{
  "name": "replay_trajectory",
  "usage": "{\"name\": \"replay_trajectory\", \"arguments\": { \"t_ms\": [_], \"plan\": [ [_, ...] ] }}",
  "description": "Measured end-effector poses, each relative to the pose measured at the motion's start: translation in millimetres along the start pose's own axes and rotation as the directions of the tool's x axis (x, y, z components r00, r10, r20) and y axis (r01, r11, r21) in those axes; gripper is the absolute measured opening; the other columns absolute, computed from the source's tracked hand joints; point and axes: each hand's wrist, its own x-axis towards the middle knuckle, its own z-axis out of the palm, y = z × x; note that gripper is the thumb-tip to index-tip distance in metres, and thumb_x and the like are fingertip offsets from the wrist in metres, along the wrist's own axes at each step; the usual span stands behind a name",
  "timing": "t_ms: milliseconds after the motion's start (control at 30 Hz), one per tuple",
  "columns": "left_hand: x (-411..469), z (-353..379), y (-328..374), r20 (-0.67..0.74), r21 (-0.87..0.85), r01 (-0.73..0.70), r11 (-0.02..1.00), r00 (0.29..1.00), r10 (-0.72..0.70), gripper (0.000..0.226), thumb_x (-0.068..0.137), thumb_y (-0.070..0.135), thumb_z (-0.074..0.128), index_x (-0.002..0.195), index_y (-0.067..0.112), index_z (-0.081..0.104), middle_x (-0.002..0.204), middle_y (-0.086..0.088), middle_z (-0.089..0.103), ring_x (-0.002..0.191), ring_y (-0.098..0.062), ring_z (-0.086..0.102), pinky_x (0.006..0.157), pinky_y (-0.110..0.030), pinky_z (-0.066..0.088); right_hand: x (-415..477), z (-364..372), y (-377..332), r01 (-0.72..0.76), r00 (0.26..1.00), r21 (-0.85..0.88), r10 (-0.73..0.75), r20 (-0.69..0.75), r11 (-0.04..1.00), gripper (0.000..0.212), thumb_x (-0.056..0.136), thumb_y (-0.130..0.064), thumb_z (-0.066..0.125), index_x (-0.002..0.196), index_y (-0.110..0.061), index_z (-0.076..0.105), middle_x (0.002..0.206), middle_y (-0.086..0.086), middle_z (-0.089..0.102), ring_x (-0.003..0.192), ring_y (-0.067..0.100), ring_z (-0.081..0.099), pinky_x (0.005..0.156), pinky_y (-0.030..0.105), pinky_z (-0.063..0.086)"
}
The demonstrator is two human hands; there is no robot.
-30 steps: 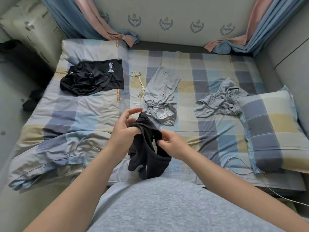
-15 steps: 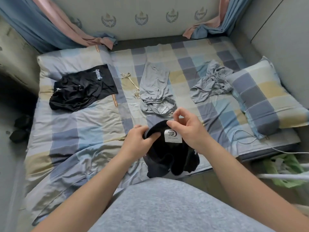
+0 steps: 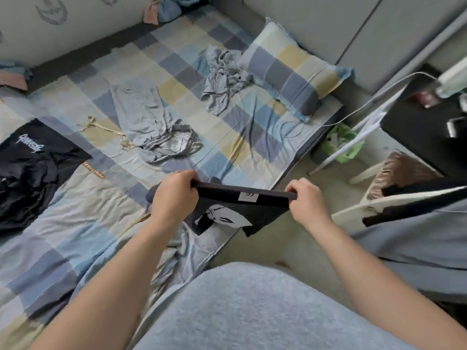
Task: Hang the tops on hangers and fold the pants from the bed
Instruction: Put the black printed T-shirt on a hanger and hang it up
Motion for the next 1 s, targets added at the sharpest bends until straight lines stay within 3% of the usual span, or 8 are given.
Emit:
{"name": "replay_trajectory", "arguments": {
  "t_ms": [200,267,333,400,500,633,833,1000],
  "plan": [
    [12.3,33.9,49.1,0.297,-0.041,-0.254,0.966,0.92,0.255,0.027,0.082,0.0,0.05,0.077,0.026,0.055,0.067,0.01,0.055,0.067,-0.017,0.053,0.053,-0.027,0.034,-58.3,-43.4,80.2,-0.247,0.968,0.223,0.249,0.017,0.943,0.034,0.079,0.003,0.054,0.07,-0.03,0.062,0.069,-0.002,0.062,0.065,0.024,0.053,0.054,0.03,0.043],
    [11.4,48.6,73.9,0.391,-0.106,-0.308,0.945,0.861,0.325,0.025,0.085,0.002,0.053,0.079,0.026,0.057,0.069,0.014,0.057,0.067,-0.003,0.052,0.054,-0.022,0.034,-82.5,-67.9,112.5,-0.27,0.962,0.335,0.27,0.048,0.903,0.036,0.081,0.007,0.055,0.078,-0.026,0.068,0.076,0.006,0.069,0.071,0.028,0.06,0.065,0.034,0.05],
    [3.8,66.7,105.7,0.46,-0.191,-0.335,0.923,0.8,0.385,0.024,0.088,0.003,0.053,0.082,0.025,0.06,0.072,0.012,0.06,0.066,0.001,0.054,0.055,-0.016,0.036,-112.0,-92.9,143.6,-0.267,0.958,0.454,0.285,0.03,0.85,0.038,0.083,0.014,0.054,0.082,-0.022,0.069,0.077,-0.002,0.073,0.075,0.017,0.064,0.074,0.031,0.051],
    [-8.9,87.0,142.5,0.501,-0.264,-0.339,0.903,0.752,0.429,0.025,0.09,0.003,0.05,0.083,0.023,0.061,0.073,0.002,0.062,0.066,-0.005,0.055,0.059,-0.022,0.039,-141.9,-115.4,176.6,-0.25,0.956,0.542,0.294,0.006,0.802,0.041,0.085,0.016,0.057,0.084,-0.023,0.069,0.076,-0.01,0.074,0.079,0.007,0.065,0.077,0.018,0.048],
    [-32.9,118.0,206.9,0.508,-0.352,-0.357,0.866,0.704,0.496,0.022,0.094,0.002,0.044,0.086,0.016,0.061,0.076,-0.013,0.061,0.067,-0.017,0.051,0.062,-0.028,0.038,-188.6,-146.8,228.6,-0.224,0.944,0.627,0.327,-0.052,0.746,0.031,0.09,0.002,0.067,0.088,-0.028,0.074,0.086,-0.003,0.076,0.082,0.01,0.067,0.08,0.023,0.051],
    [-71.7,157.5,301.2,0.478,-0.427,-0.449,0.785,0.625,0.617,0.018,0.091,0.019,0.039,0.086,0.02,0.057,0.073,0.003,0.057,0.069,-0.01,0.05,0.066,-0.025,0.039,-247.4,-187.1,295.6,-0.16,0.905,0.682,0.382,-0.188,0.714,0.03,0.091,-0.007,0.069,0.086,-0.036,0.075,0.083,-0.007,0.075,0.077,0.003,0.068,0.074,0.013,0.049],
    [-122.6,225.9,449.1,0.391,-0.419,-0.622,0.662,0.534,0.75,0.02,0.095,0.011,0.043,0.084,0.024,0.054,0.074,0.006,0.059,0.074,-0.012,0.055,0.069,-0.034,0.044,-326.7,-257.1,384.3,-0.133,0.744,0.673,0.522,-0.417,0.727,0.014,0.086,-0.026,0.069,0.084,-0.039,0.073,0.073,-0.017,0.067,0.069,-0.002,0.057,0.066,0.011,0.043],
    [-172.0,263.0,586.4,0.354,-0.468,-0.705,0.533,0.402,0.844,0.028,0.096,0.011,0.044,0.077,0.03,0.052,0.066,0.01,0.059,0.066,-0.005,0.055,0.057,-0.016,0.036,-394.2,-332.4,444.1,-0.173,0.527,0.61,0.596,-0.606,0.773,0.006,0.086,-0.036,0.063,0.083,-0.038,0.069,0.071,-0.019,0.064,0.068,-0.004,0.055,0.067,0.014,0.041]
  ]
}}
